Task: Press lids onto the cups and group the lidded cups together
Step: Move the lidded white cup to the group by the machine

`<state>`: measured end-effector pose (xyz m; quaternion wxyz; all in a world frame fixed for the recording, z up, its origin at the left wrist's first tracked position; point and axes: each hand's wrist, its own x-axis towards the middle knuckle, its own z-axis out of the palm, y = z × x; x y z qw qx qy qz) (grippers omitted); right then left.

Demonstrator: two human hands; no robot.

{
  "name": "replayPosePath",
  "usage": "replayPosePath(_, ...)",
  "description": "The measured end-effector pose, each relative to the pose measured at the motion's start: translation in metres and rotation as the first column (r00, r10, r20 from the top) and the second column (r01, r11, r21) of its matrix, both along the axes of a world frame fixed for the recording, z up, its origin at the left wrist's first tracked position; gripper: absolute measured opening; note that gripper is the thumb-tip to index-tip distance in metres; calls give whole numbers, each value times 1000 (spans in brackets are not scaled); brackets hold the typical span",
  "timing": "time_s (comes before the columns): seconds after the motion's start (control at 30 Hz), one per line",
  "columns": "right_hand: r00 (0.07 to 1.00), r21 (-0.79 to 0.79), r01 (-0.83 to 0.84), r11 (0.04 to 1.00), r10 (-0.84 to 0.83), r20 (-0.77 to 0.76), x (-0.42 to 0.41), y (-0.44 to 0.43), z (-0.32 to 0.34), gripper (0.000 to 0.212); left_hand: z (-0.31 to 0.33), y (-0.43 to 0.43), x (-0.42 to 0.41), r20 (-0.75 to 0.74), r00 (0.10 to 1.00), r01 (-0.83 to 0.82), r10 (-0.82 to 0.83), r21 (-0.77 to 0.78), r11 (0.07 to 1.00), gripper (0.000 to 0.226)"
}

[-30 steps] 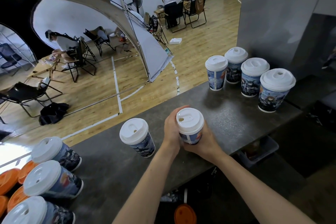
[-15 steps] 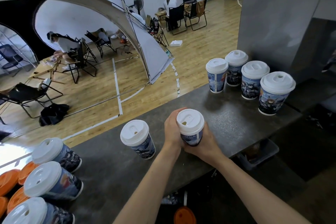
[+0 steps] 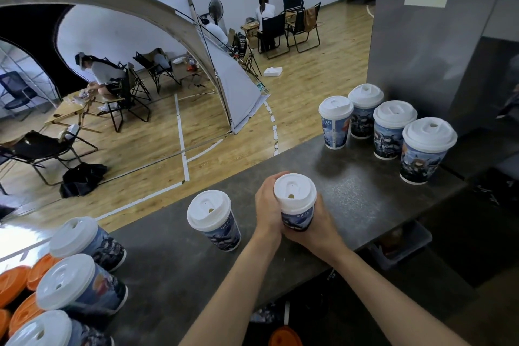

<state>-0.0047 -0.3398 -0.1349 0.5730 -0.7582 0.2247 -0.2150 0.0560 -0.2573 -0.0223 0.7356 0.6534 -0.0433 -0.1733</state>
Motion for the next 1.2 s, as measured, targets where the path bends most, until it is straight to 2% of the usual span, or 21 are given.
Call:
replayPosePath(0.1, 999, -31, -23, 999, 22, -26, 2, 0, 3, 92, 6, 3, 12, -79, 979, 189, -186, 22, 982, 31)
replayPosePath(0.17, 999, -39, -23, 999, 21, -35, 2, 0, 2, 92, 4, 4, 15, -70, 975, 212, -209, 40, 976, 36)
replayPosePath(0.37, 1000, 5, 3, 1000, -3, 12, 0, 1, 3, 89, -3, -2, -1, -11, 996, -88, 88, -26, 996, 36)
replayPosePath(0.47, 1000, -23, -11, 1000, 11, -6, -2, 2, 4, 86, -5, -2, -6, 55, 989, -138, 139, -24, 990, 37)
replayPosePath(0.53, 1000, -33, -24, 999, 23, -21, -2, 2, 4, 88, -3, 1, 0, 34, 998, -61, 60, 2, 998, 35)
replayPosePath(0.6, 999, -47, -24, 999, 22, -39, 0, 1, 5, 88, 2, 4, 10, -15, 994, 110, -110, 33, 993, 34)
replayPosePath(0.67, 999, -65, -19, 998, 16, -43, 0, 2, 6, 86, 5, 8, 18, -32, 969, 248, -246, 69, 966, 40)
replayPosePath(0.7, 999, -64, -17, 998, 15, -42, 0, 2, 6, 85, 5, 9, 19, -26, 964, 265, -264, 65, 962, 44)
replayPosePath(0.77, 999, -67, -19, 998, 16, -38, 0, 2, 6, 85, 4, 8, 17, -32, 978, 206, -205, 27, 978, 47)
replayPosePath(0.9, 1000, -24, 8, 1000, -8, 10, 0, 3, 7, 90, -3, 2, 4, 0, 1000, 13, -13, 14, 1000, 36)
replayPosePath(0.97, 999, -12, 23, 1000, -23, 23, 0, 4, 5, 91, -4, 1, 0, 36, 999, -27, 27, 26, 999, 36)
replayPosePath(1.03, 999, -18, 30, 999, -30, 13, 0, 3, 4, 89, -3, 3, 1, 35, 999, 16, -17, 39, 999, 34)
replayPosePath(1.17, 999, -68, -1, 998, -2, -43, 4, 1, 4, 88, 8, 9, 13, -60, 961, 271, -269, 36, 962, 37)
replayPosePath(1.2, 999, -83, -12, 996, 8, -49, 4, 1, 5, 88, 8, 9, 15, -55, 959, 280, -278, 32, 959, 40)
